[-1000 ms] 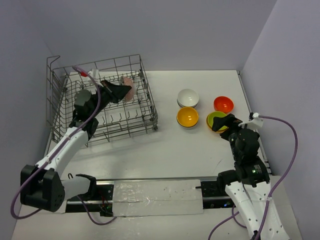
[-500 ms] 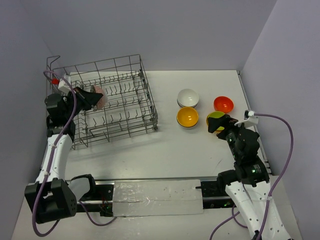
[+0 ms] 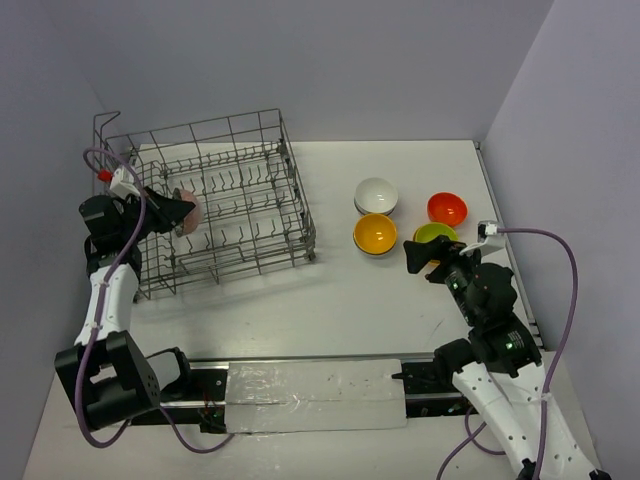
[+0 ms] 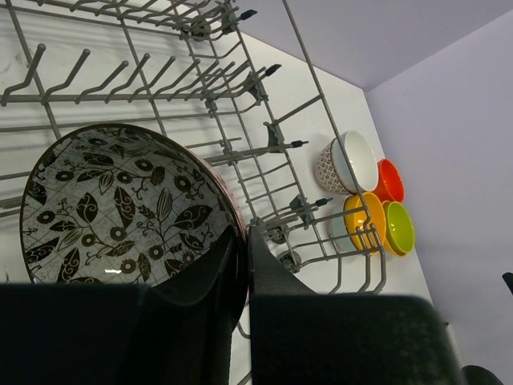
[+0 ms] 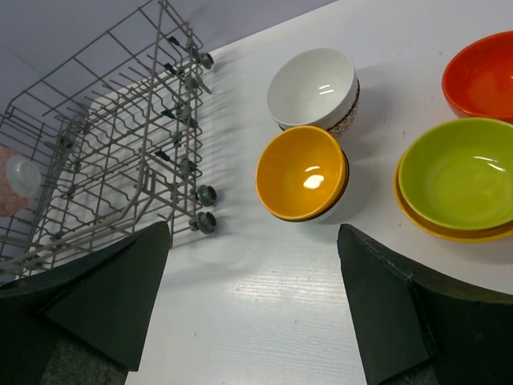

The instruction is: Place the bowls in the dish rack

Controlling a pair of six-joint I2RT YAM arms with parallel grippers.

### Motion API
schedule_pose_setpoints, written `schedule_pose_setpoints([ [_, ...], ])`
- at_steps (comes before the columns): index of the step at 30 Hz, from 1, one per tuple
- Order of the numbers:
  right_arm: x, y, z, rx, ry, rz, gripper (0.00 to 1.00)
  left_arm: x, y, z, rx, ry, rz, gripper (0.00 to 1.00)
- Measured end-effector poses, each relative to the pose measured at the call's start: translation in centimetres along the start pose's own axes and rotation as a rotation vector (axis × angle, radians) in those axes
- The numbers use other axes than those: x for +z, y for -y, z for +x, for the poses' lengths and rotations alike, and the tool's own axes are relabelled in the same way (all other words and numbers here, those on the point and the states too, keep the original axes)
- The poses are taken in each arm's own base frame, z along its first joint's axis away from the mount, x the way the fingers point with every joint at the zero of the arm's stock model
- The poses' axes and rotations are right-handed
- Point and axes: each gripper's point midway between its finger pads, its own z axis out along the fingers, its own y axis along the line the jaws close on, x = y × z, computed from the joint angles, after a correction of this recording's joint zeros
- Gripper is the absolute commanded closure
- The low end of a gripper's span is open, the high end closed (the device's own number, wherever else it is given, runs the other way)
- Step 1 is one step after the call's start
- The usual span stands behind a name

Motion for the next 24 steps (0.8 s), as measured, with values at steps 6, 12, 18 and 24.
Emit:
schedule_pose_setpoints([
  [6, -0.5, -0.9, 0.2, -0.011, 0.009, -0.05, 0.07, 0.2, -1.4, 0.7, -0.015, -0.036, 0.001, 1.0],
  [12, -1.0, -1.2, 0.1, -0.018, 0.026, -0.071, 0.07, 0.2, -2.6, 0.9, 0.005, -0.047, -0.009, 1.0],
  [18, -1.2, -1.1, 0.2, -0.017, 0.039, -0.072, 0.07, 0.1, -3.8, 0.9, -0.004, -0.046, -0.031, 1.0],
  [24, -1.4, -1.1, 0.0, -0.014, 0.054, -0.075, 0.07, 0.2, -3.9, 0.7, -0.007, -0.044, -0.017, 1.0],
])
